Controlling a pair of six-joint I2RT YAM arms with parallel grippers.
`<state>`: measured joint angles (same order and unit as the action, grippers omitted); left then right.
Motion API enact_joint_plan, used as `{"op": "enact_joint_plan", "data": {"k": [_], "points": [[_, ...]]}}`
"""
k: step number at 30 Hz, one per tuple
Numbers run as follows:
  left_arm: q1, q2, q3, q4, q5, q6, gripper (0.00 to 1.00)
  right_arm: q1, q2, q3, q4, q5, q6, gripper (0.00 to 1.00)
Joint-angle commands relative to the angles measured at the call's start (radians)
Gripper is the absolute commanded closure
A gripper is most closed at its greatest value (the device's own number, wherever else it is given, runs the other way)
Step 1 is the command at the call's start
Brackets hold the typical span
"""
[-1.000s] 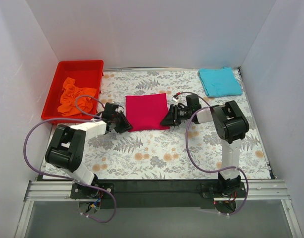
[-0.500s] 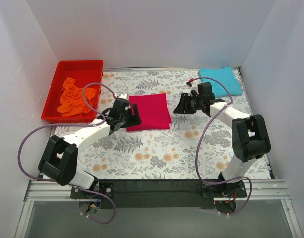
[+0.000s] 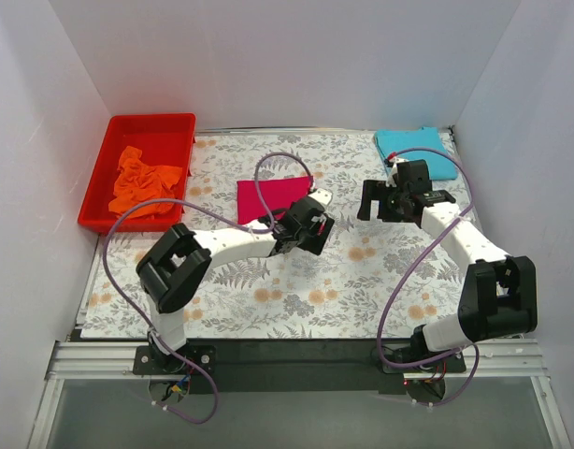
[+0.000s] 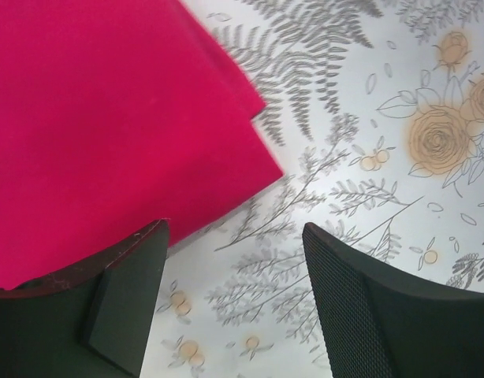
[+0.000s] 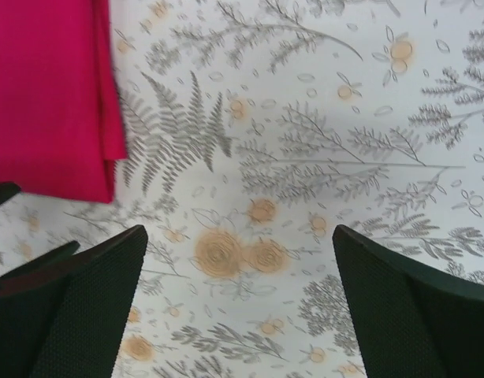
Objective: Fold and stack the t-shirts
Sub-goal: Neatly place the folded tshirt to the corner
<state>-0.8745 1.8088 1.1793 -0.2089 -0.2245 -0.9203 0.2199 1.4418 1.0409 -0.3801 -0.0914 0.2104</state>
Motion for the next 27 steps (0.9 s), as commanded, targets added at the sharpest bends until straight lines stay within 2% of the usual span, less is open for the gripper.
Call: {"op": "enact_joint_plan", "data": {"k": [1,2,13,15,16,18,19,21,22,27], "points": [[-0.029,0.043,0.081,0.025,-0.035,0.07,0.37,-0.027,-0.015,-0.042,-0.054,-0.018,0.006,0.08],[-0.034,0.076,0.091,0.028,-0.032,0.074,0.38,-0.03,-0.018,-0.047,-0.049,-0.016,0.017,0.02],[-0.046,0.208,0.151,0.031,-0.087,0.135,0.5,-0.033,0.032,-0.048,-0.01,-0.063,0.023,0.02],[-0.05,0.221,0.151,0.031,-0.104,0.155,0.57,-0.034,0.042,-0.05,0.004,-0.077,0.033,0.03],[-0.052,0.233,0.148,0.029,-0.116,0.159,0.64,-0.033,0.051,-0.048,0.021,-0.099,0.044,0.04],[-0.057,0.238,0.135,0.031,-0.131,0.161,0.74,-0.033,0.061,-0.045,0.038,-0.128,0.056,0.05],[-0.057,0.235,0.129,0.032,-0.136,0.153,0.86,-0.034,0.078,-0.044,0.058,-0.161,0.078,0.06],[-0.057,0.219,0.12,0.032,-0.138,0.141,0.97,-0.033,0.101,-0.036,0.087,-0.209,0.104,0.07],[-0.057,0.212,0.115,0.032,-0.134,0.132,1.0,-0.034,0.124,-0.036,0.104,-0.264,0.119,0.07],[-0.057,0.135,0.088,0.046,-0.09,0.084,1.0,-0.031,0.209,-0.041,0.26,-0.413,0.26,0.07]]}}
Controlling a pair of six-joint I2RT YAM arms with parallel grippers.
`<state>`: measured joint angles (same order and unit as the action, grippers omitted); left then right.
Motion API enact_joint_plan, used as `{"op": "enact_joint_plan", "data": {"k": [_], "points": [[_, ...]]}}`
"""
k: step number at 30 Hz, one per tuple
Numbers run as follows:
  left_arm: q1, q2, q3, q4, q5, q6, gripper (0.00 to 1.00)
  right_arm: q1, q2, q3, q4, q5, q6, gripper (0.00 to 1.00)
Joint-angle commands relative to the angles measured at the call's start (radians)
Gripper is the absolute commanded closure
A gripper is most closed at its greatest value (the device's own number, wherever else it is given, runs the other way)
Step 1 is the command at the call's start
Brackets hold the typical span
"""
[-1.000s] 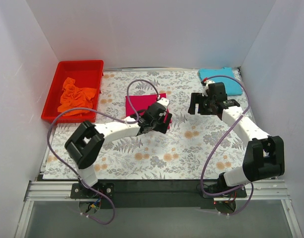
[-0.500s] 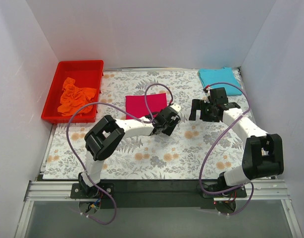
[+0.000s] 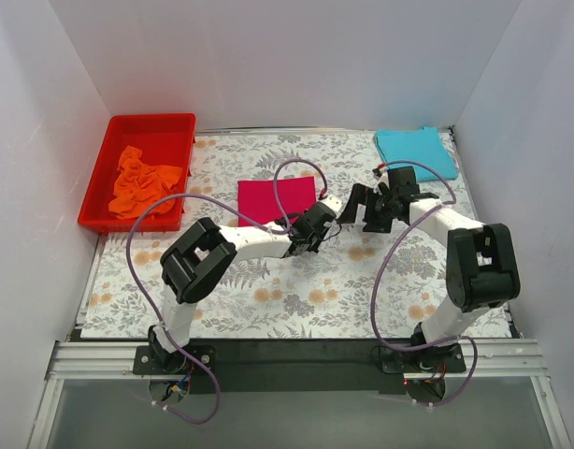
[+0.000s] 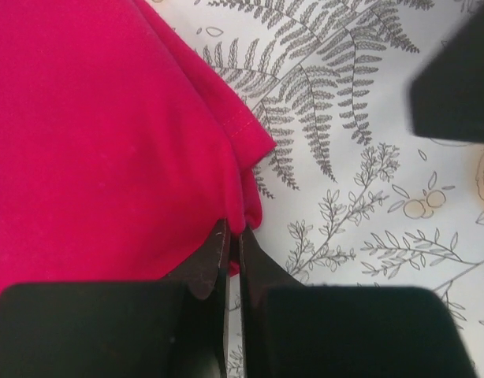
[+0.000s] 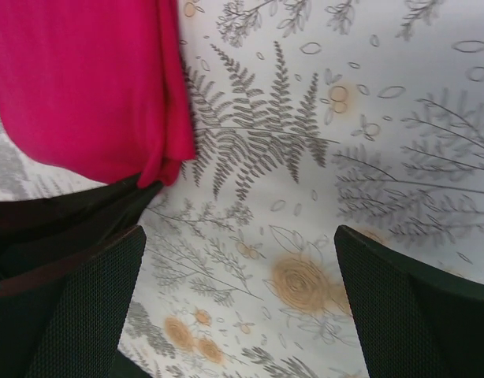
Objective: Fold and stack the t-shirts
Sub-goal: Neatly place the folded tshirt to the corner
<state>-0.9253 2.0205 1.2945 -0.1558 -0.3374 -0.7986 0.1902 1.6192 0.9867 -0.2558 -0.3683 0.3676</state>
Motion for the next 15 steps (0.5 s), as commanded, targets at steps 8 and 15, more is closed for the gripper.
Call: {"op": "enact_joint_plan", "data": {"k": [8,15], "points": [[-0.004,-0.137,-0.047,-0.002,0.061,-0.114,1.0,0.038,0.209,0.04,0.308,-0.231,0.26,0.03],[0.0,-0.172,-0.047,-0.005,0.08,-0.157,1.0,0.08,0.286,0.003,0.42,-0.245,0.37,0.03]]}}
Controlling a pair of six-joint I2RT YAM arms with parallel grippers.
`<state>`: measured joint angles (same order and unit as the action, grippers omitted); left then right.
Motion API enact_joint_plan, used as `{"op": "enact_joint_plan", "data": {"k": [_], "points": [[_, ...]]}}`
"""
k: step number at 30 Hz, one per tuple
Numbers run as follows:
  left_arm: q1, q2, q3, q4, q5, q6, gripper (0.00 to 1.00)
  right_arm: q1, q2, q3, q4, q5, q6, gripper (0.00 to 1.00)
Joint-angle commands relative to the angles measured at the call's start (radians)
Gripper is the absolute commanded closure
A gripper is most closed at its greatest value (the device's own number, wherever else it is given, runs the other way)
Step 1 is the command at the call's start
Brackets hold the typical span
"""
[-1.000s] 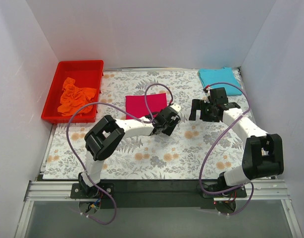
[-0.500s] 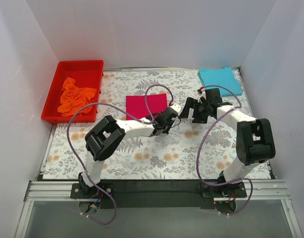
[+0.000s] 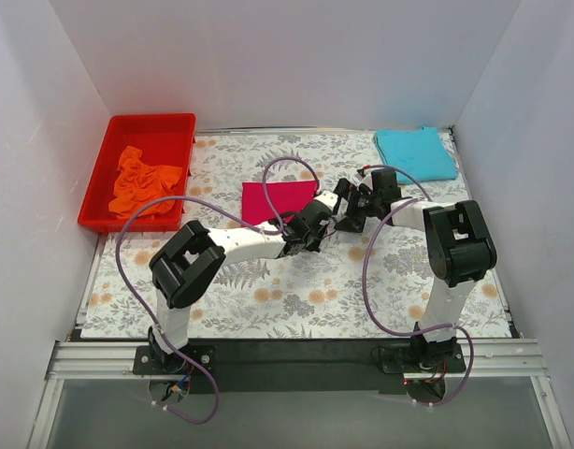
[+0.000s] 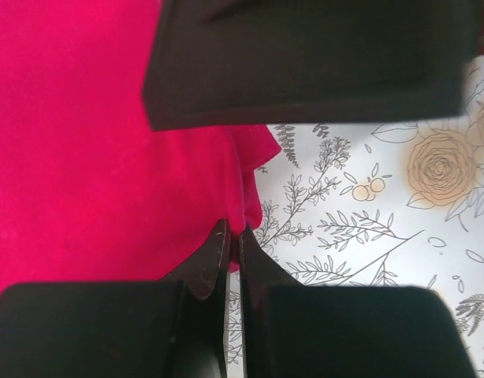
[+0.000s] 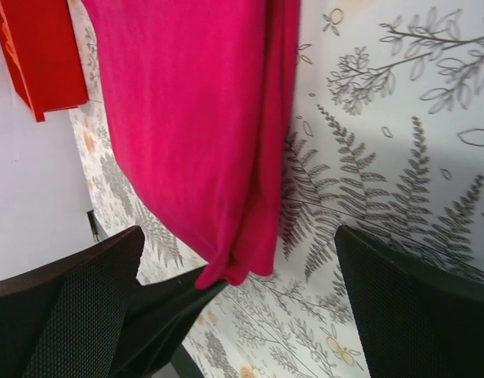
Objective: Fold and stack the t-shirts
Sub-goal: Neatly place the folded tshirt to the corner
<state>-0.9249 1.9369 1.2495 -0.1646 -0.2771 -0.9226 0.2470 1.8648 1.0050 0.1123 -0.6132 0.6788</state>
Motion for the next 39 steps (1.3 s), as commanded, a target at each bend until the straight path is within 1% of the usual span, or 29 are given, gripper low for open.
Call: {"op": "enact_joint_plan", "data": {"k": [1,5,10,15,19,25,26,28,29,31,32,34,35,36,38,39], "points": [[0.0,-0.092,-0.004,0.004,0.018,-0.044,1.0,0.028,0.042,-0.017,0.059,0.003,0.068,0.03],[0.011,-0.104,-0.005,0.002,0.021,-0.064,1.0,0.054,0.048,-0.043,0.099,0.012,0.11,0.04],[0.015,-0.102,0.005,-0.001,0.029,-0.087,1.0,0.077,0.096,-0.031,0.122,-0.014,0.137,0.09],[0.015,-0.101,0.016,-0.003,0.084,-0.13,1.0,0.095,0.158,0.02,0.122,-0.031,0.122,0.18],[0.015,-0.096,0.027,-0.003,0.095,-0.156,1.0,0.1,0.204,0.056,0.121,-0.043,0.105,0.26],[0.015,-0.09,0.051,-0.003,0.119,-0.174,1.0,0.106,0.232,0.09,0.121,-0.046,0.062,0.42],[0.015,-0.092,0.056,-0.003,0.125,-0.179,1.0,0.106,0.231,0.095,0.119,-0.046,0.058,0.48],[0.015,-0.093,0.059,-0.003,0.142,-0.186,1.0,0.106,0.234,0.103,0.118,-0.051,0.047,0.56],[0.015,-0.093,0.062,-0.003,0.144,-0.19,0.99,0.106,0.234,0.107,0.113,-0.051,0.035,0.65],[0.015,-0.102,0.067,-0.003,0.144,-0.19,0.92,0.106,0.226,0.116,0.102,-0.039,0.013,0.74],[0.017,-0.108,0.065,-0.003,0.141,-0.191,0.82,0.103,0.224,0.121,0.075,-0.031,-0.022,0.82],[0.024,-0.127,0.059,-0.004,0.135,-0.196,0.74,0.094,0.214,0.15,0.038,-0.011,-0.063,0.9],[0.031,-0.134,0.054,-0.006,0.134,-0.206,0.69,0.089,0.211,0.167,0.014,-0.004,-0.093,0.98],[0.037,-0.151,0.045,-0.015,0.133,-0.216,0.62,0.081,0.206,0.184,-0.043,0.018,-0.149,0.99],[0.066,-0.173,0.03,-0.024,0.144,-0.234,0.55,0.055,0.203,0.248,-0.095,0.03,-0.22,0.99],[0.078,-0.188,0.022,-0.033,0.157,-0.249,0.49,0.043,0.209,0.274,-0.176,0.039,-0.301,0.99]]}}
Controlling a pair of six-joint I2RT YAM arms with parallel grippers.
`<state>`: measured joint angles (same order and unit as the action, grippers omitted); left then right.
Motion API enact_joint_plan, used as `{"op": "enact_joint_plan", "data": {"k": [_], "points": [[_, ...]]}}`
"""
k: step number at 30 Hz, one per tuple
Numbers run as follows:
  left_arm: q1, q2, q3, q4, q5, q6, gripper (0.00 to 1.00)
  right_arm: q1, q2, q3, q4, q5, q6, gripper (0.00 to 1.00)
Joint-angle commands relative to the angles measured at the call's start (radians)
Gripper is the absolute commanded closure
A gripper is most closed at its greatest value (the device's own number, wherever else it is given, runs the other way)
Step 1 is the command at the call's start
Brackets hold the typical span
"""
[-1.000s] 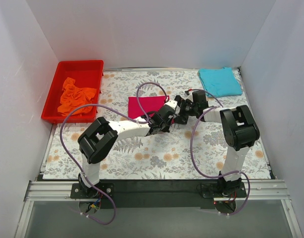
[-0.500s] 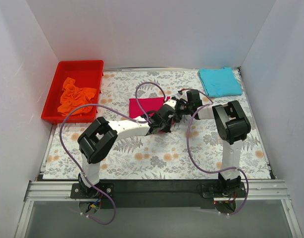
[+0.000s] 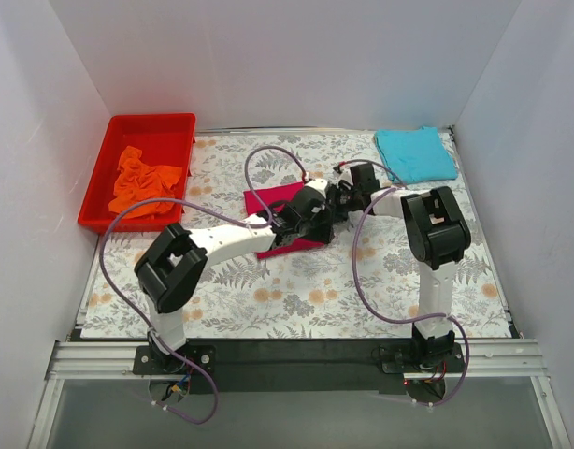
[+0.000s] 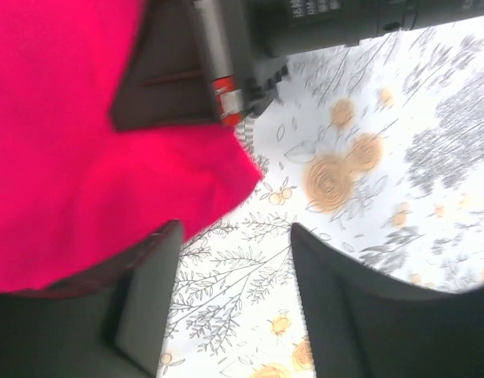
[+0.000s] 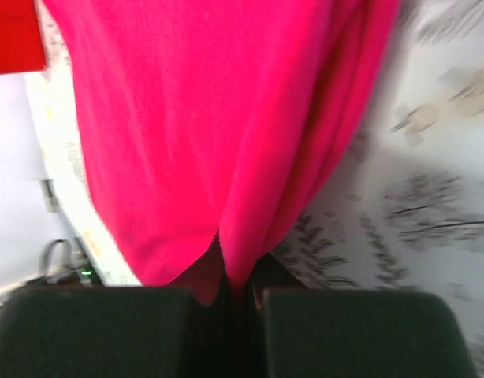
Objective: Fold and stack the t-shirts
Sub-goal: Neatly place the folded tshirt to the corner
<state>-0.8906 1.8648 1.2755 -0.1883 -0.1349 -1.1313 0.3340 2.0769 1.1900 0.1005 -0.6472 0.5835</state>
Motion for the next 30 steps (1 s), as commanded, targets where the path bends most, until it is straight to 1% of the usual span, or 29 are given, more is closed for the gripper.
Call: {"op": "enact_joint_plan", "data": {"k": [1,3,4,5,6,7,8,9,10,13,14,16,21,24,30], "points": [[0.07,-0.14,-0.022,-0.017,0.026,-0.048,0.44,-0.065,0.002,0.126,-0.203,0.081,-0.247,0.99],[0.102,-0.174,-0.039,-0.054,0.049,-0.079,0.34,-0.087,0.02,0.23,-0.287,0.119,-0.336,0.99],[0.142,-0.214,-0.066,-0.066,0.061,-0.09,0.27,-0.107,0.029,0.267,-0.373,0.141,-0.418,0.99],[0.163,-0.232,-0.08,-0.079,0.075,-0.099,0.24,-0.118,0.037,0.302,-0.412,0.162,-0.465,0.99],[0.186,-0.251,-0.099,-0.106,0.083,-0.117,0.21,-0.127,0.051,0.374,-0.444,0.211,-0.497,0.99],[0.234,-0.274,-0.117,-0.12,0.089,-0.123,0.2,-0.151,0.058,0.403,-0.499,0.23,-0.56,0.99],[0.258,-0.311,-0.149,-0.137,0.09,-0.13,0.18,-0.162,0.061,0.434,-0.519,0.241,-0.58,0.99],[0.28,-0.325,-0.162,-0.179,0.095,-0.134,0.18,-0.174,0.074,0.485,-0.536,0.279,-0.608,0.99],[0.326,-0.337,-0.175,-0.197,0.095,-0.139,0.17,-0.194,0.075,0.514,-0.56,0.291,-0.654,0.99],[0.392,-0.372,-0.237,-0.263,0.087,-0.147,0.17,-0.23,0.104,0.621,-0.602,0.353,-0.715,0.99],[0.403,-0.378,-0.264,-0.272,0.09,-0.15,0.17,-0.236,0.113,0.654,-0.639,0.359,-0.759,0.99],[0.424,-0.4,-0.291,-0.293,0.095,-0.156,0.17,-0.251,0.14,0.739,-0.657,0.385,-0.8,0.99],[0.432,-0.408,-0.309,-0.345,0.093,-0.176,0.18,-0.256,0.178,0.849,-0.67,0.483,-0.967,0.99],[0.435,-0.392,-0.303,-0.376,0.081,-0.177,0.18,-0.263,0.201,0.911,-0.691,0.533,-1.027,0.99],[0.437,-0.349,-0.283,-0.415,0.075,-0.17,0.19,-0.305,0.189,0.95,-0.688,0.561,-1.057,0.99]]}}
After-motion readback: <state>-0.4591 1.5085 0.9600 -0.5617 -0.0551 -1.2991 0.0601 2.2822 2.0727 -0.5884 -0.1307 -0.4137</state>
